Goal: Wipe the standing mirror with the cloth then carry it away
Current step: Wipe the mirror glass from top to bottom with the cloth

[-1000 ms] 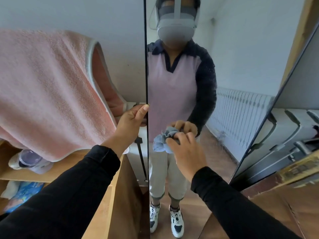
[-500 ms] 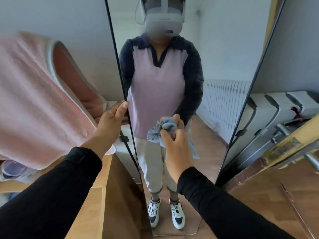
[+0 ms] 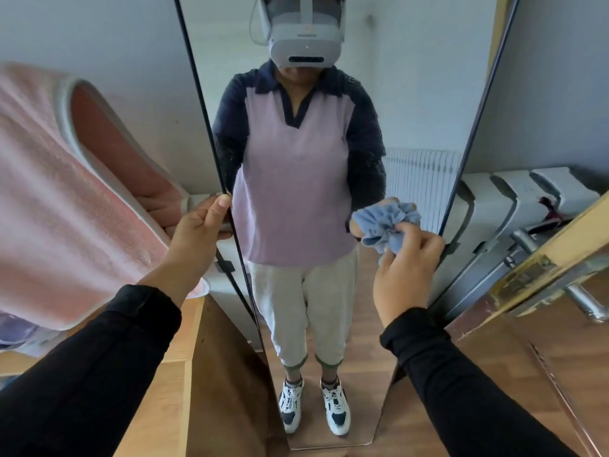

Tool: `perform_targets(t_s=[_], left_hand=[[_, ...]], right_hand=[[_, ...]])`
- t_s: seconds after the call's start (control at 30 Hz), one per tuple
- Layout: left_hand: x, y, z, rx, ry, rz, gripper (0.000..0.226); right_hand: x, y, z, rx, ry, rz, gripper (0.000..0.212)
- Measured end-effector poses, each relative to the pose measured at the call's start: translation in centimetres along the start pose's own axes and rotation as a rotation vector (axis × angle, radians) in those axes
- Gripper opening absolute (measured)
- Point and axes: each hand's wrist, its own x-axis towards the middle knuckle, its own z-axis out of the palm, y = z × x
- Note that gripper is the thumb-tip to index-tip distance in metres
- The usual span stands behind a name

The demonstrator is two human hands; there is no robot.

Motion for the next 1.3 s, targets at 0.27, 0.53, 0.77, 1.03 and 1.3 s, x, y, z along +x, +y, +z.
perform_targets(t_s=[0.27,0.53,0.77,1.03,1.3], left_hand=[[0.4,-0.6,0.0,-0.020,0.026,0.005,0.031],[0.0,0.0,0.4,0.015,0.064,-0.006,0.025],[0.1,0.0,0.2,-0.009,0.066,-0.030,0.024],[0.2,-0.2,0.3,0.006,0.060,-0.037,0.028],[0.1,0.0,0.0,0.025,0.034,-0.057,0.036]], right_hand=[[-2.1,-0.1,1.1,-0.125,-0.330,-0.397,0.020],[-0.8,2.4,0.0,0.045,-0.033,0.066,0.055],[-2.8,1.1,1.0,0.051,-0.218,-0.074,0.046],[1.2,3.3,-1.5,0.154,-0.093,-0.022,0.045],[-0.9,5.3,-1.4,0.181,-0.211,0.295,0.037]])
